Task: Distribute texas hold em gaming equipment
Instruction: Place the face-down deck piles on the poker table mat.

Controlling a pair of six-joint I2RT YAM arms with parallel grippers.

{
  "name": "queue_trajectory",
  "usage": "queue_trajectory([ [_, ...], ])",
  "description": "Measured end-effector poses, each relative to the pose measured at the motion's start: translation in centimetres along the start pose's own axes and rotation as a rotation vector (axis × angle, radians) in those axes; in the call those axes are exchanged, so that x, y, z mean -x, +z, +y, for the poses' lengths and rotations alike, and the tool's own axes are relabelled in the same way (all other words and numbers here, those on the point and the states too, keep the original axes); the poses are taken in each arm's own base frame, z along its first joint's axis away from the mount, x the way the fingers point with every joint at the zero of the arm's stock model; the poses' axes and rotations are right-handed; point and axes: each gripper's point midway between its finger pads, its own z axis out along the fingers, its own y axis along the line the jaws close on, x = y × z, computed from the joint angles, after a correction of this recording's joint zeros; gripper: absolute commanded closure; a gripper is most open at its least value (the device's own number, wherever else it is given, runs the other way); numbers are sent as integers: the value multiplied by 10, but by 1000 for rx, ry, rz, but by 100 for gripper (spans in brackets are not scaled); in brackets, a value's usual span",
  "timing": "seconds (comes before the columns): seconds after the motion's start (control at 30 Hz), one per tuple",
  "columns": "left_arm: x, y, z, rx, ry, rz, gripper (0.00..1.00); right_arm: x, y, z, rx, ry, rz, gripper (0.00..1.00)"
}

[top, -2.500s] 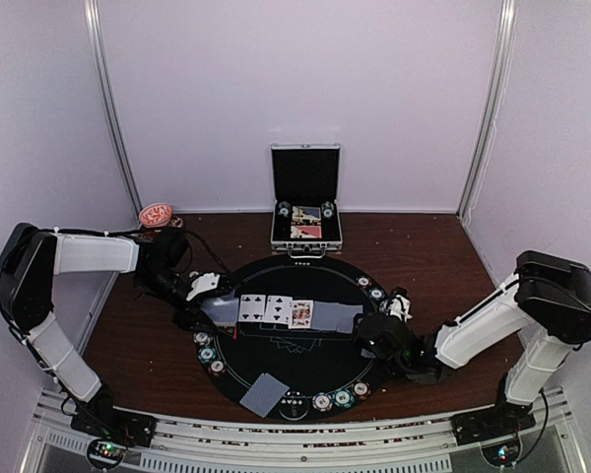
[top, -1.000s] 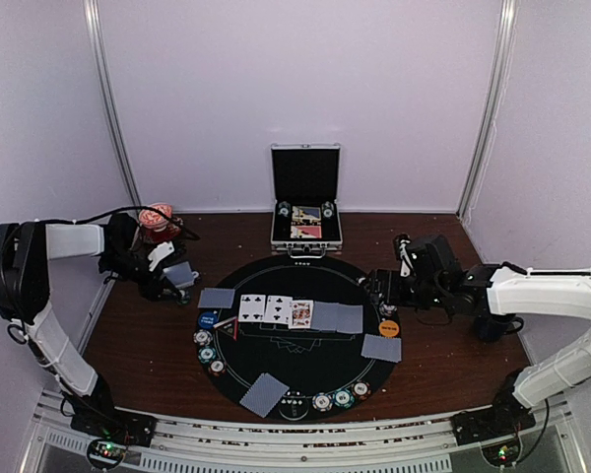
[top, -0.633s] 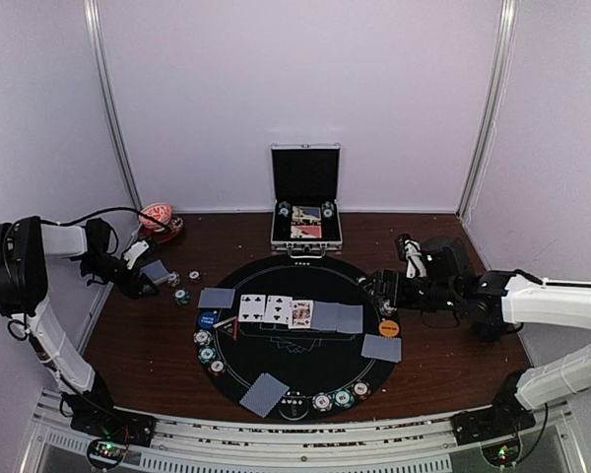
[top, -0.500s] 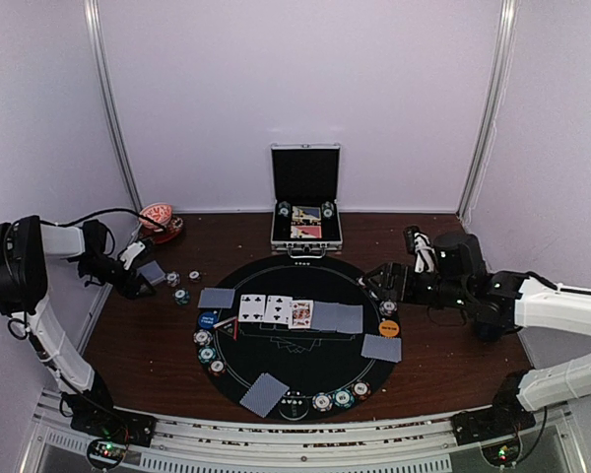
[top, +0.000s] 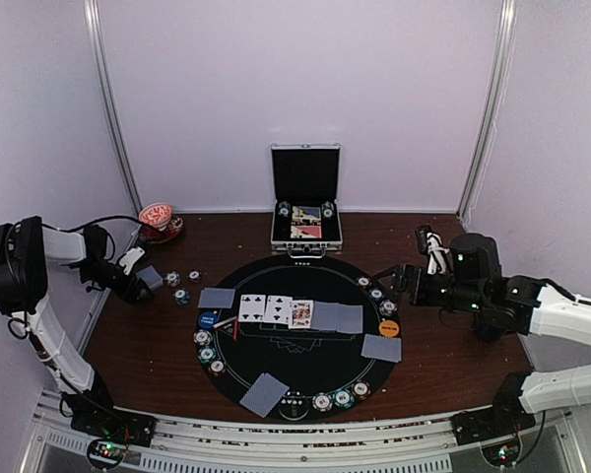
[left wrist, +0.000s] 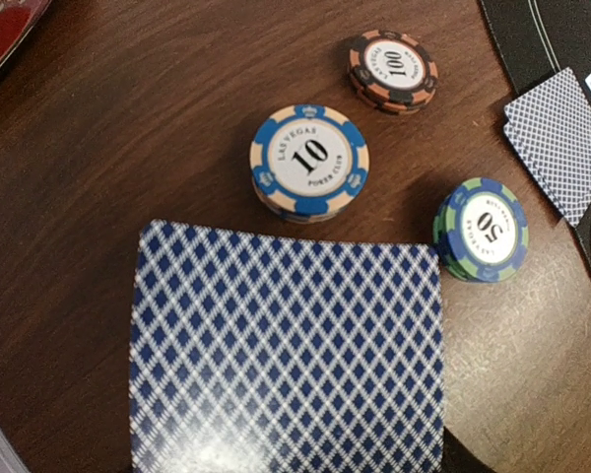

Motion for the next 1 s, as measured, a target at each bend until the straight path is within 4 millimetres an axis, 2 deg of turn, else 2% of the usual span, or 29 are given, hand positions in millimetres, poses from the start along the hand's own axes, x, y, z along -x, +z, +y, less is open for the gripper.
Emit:
queue_trajectory([
  [0.4,-7,8,1,-5,-8,11,38,0,-2,0,1,-14,-3,0],
  [0.6,9,-5,-9,-14,27,-28,38,0,-2,-2,-10,-22,-5,0],
  [0.7,27,-5,-20,-24,83,-31,38,0,-1,-3,-16,-29,-5,0],
  [0.83,61,3,-50,-62,194,-26,38,-1,0,-6,-26,-34,-2,0],
  [1.0,125,21,-93,-134,333,-48,38,-1,1,-6,-31,-34,-4,0],
])
